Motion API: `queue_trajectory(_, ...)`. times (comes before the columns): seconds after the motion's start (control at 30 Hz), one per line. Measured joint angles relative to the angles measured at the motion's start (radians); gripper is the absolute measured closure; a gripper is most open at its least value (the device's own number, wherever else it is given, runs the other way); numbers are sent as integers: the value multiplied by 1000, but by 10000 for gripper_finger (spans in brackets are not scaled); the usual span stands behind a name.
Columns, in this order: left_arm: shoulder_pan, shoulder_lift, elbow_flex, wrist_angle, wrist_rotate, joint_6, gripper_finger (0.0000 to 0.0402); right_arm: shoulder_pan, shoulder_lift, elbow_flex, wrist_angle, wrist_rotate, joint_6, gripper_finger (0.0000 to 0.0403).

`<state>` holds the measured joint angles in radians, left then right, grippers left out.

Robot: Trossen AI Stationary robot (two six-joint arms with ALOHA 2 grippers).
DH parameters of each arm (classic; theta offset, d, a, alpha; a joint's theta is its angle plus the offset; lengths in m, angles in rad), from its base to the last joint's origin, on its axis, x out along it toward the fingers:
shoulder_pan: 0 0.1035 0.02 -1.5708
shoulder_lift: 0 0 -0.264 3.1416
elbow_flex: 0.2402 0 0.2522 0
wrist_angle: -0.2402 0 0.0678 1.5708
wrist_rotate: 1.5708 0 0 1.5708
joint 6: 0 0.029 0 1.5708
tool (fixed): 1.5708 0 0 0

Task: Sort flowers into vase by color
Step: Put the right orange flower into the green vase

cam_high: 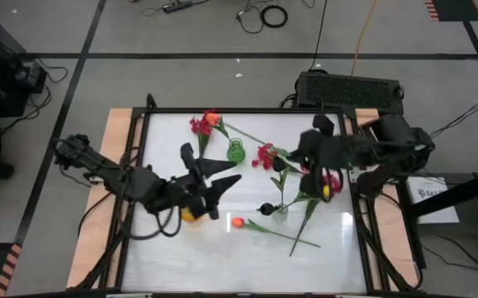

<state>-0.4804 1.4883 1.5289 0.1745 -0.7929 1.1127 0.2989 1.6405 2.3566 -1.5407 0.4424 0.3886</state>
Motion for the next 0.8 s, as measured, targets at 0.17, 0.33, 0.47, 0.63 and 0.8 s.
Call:
queue_trajectory(0.17, 37, 83, 85, -9, -55, 144, 230, -104, 0, 0, 9, -73, -24, 401)
queue_trajectory(0.33, 114, 124, 166, -61, -100, 231, 216, -187, 0, 0, 20, -190, -46, 401)
queue_trajectory(0.47, 194, 129, 198, -225, -58, 230, 206, -248, 7, 0, 38, -266, -65, 401)
queue_trajectory(0.63, 288, 128, 199, -313, -31, 233, 205, -299, 12, 0, 41, -337, -98, 401)
queue_trajectory(0.8, 314, 136, 200, -316, 53, 297, 205, -329, 17, 0, 43, -348, -153, 401)
